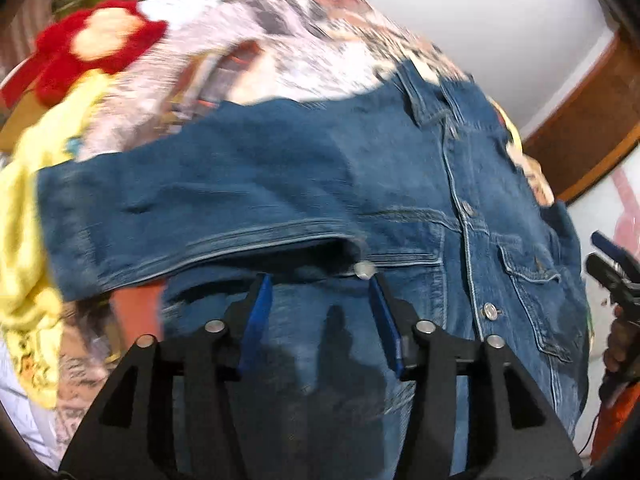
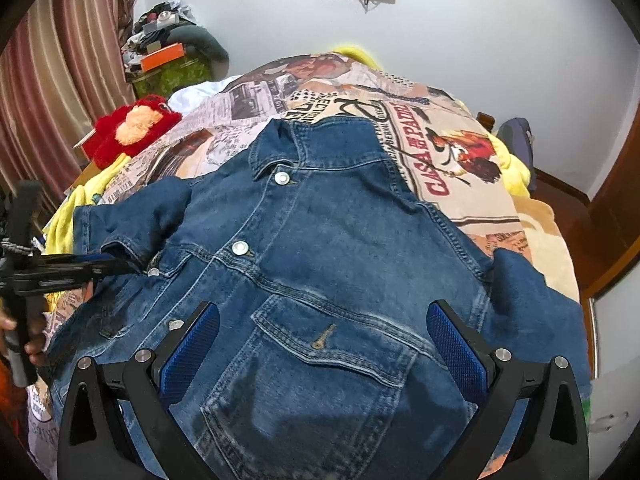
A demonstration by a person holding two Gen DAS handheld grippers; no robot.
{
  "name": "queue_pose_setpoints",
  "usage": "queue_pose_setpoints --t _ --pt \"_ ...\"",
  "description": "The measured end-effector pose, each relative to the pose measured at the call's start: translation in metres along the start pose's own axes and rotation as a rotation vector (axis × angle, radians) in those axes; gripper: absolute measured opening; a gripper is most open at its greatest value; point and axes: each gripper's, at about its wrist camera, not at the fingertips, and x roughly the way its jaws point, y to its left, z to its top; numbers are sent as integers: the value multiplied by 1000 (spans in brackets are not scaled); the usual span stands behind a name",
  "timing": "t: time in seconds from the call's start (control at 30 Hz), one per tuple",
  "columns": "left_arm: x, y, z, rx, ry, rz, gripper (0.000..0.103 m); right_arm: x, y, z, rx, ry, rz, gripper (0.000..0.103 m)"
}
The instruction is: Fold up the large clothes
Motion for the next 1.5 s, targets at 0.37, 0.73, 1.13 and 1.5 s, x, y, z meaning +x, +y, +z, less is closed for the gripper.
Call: queue_pose_setpoints --t 0.37,0.73,1.13,1.5 --pt "-14 133 -19 -369 -36 20 60 20 29 11 -52 4 11 103" --pt "33 193 -16 -611 -3 -6 58 31 28 13 -53 26 -9 103" --pt "-45 93 36 -225 -276 288 18 22 7 10 -5 13 -18 103" --pt "-117 -79 110 152 -455 89 18 -17 -34 9 62 -74 -49 103"
